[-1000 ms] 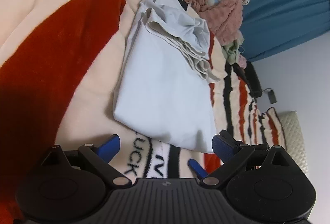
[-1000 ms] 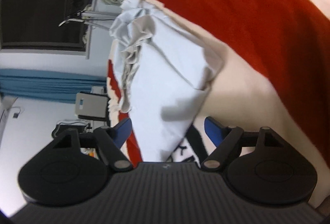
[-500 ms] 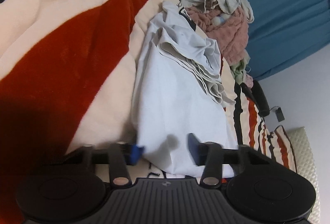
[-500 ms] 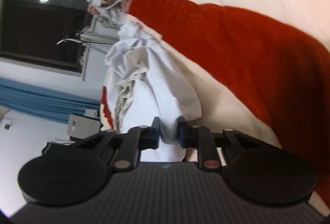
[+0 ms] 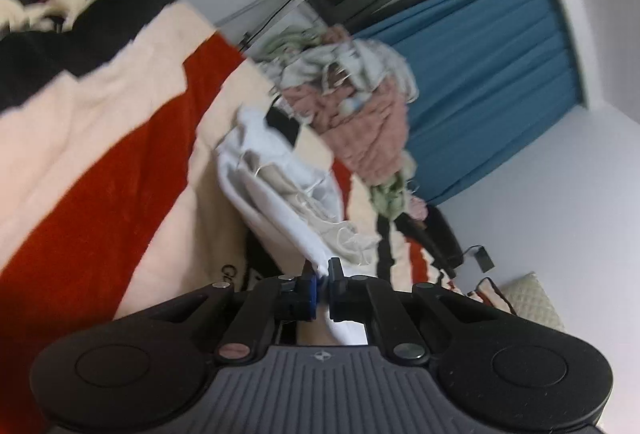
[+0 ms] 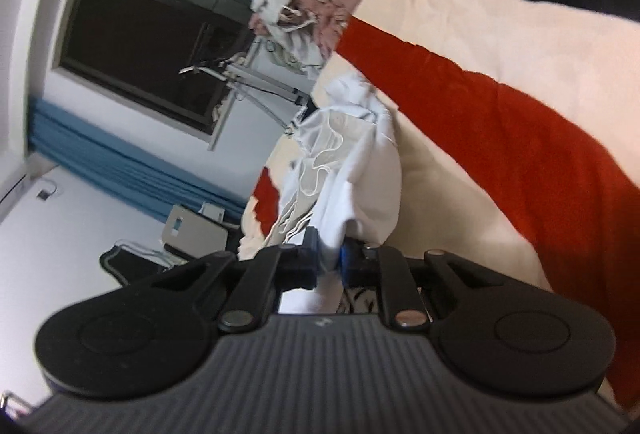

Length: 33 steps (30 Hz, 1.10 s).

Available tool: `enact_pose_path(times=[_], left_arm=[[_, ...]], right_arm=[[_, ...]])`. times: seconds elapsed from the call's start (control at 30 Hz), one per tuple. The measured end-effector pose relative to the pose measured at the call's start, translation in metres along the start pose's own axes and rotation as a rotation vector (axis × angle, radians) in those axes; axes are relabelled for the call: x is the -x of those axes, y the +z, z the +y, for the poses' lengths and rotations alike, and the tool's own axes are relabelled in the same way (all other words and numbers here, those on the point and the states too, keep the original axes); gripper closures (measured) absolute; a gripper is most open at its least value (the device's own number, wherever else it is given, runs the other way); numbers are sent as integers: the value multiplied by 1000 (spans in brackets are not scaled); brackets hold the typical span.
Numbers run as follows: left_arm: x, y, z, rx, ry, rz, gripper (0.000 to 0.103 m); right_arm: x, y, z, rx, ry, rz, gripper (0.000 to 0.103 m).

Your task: Fold clothes

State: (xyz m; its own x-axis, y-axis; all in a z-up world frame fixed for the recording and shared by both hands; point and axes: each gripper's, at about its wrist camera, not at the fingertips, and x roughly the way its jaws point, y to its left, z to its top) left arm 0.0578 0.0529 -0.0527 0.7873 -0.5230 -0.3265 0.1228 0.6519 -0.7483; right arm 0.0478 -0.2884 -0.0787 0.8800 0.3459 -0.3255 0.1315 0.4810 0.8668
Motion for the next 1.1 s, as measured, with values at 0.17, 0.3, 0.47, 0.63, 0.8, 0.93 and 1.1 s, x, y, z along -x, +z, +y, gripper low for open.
enact_pose_path(times=[0.17,0.3,0.47,0.63,0.8,0.93,1.1], left_arm=[[65,-30,-17,-63,-20,3,98],[117,-59,-27,-80,-40,12,98],[125,-56,-32,-81,-45,28,98],[68,-4,-41,-47,-39,22,98],[-12,51,-37,-40,-9,12,97],[-64,65,-19,-109,65,23,97],[-86,56,8,-124,42,6,97]], right_arm=[[62,-30,11,88,-8,21,89],[117,-53,20,170,-2,28,89],[141,-61,16,137,-6,32,89],[97,-26,31,63,-1,13,89],[20,20,53,56,-53,-7,89],[-46,45,53,96,-125,3,89],[-79,43,14,89,-94,36,87]])
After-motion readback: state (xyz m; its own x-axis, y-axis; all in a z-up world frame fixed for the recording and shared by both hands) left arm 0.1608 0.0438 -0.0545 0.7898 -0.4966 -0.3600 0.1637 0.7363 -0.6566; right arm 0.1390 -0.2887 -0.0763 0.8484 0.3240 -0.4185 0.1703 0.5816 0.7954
